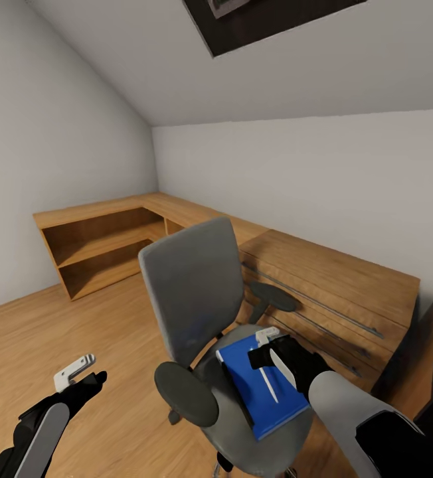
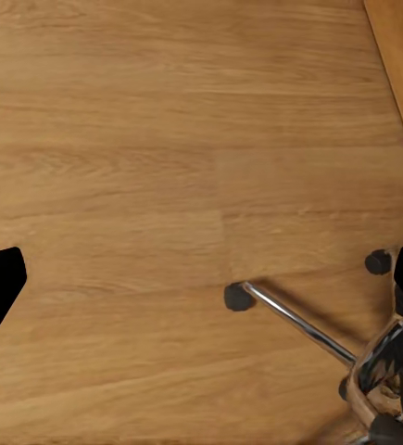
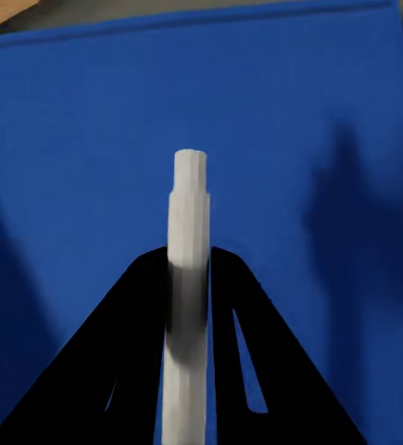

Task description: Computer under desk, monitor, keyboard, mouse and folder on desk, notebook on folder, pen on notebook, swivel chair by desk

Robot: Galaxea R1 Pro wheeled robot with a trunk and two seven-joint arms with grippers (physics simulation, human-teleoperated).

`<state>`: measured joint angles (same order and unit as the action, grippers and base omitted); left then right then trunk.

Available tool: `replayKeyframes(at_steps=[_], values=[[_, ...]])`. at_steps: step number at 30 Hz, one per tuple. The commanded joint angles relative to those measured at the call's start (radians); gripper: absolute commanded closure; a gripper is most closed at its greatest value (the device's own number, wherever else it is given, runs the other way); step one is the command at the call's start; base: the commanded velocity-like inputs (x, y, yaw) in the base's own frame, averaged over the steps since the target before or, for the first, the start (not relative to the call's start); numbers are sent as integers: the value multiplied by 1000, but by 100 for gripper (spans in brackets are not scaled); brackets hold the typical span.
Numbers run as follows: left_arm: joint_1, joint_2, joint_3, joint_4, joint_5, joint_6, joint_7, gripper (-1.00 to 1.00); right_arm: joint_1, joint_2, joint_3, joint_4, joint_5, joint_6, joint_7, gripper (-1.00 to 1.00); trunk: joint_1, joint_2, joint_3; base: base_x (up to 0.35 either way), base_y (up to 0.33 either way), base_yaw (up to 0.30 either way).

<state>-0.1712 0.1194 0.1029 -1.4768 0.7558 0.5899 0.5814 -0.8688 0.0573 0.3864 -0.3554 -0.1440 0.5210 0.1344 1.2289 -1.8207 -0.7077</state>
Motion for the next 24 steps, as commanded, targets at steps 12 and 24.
replayKeyframes(at_steps=[12,24], values=[[-1,0,1,16,13,0,9,-100,1,-40,-1,-148,-17,4,-4,100,-47,84,37,-311,0,0],[-1,0,0,35,13,-1,11,-100,175,-81,-209,-663,-17,136,-195,100,-93,168,74,-48,0,0]])
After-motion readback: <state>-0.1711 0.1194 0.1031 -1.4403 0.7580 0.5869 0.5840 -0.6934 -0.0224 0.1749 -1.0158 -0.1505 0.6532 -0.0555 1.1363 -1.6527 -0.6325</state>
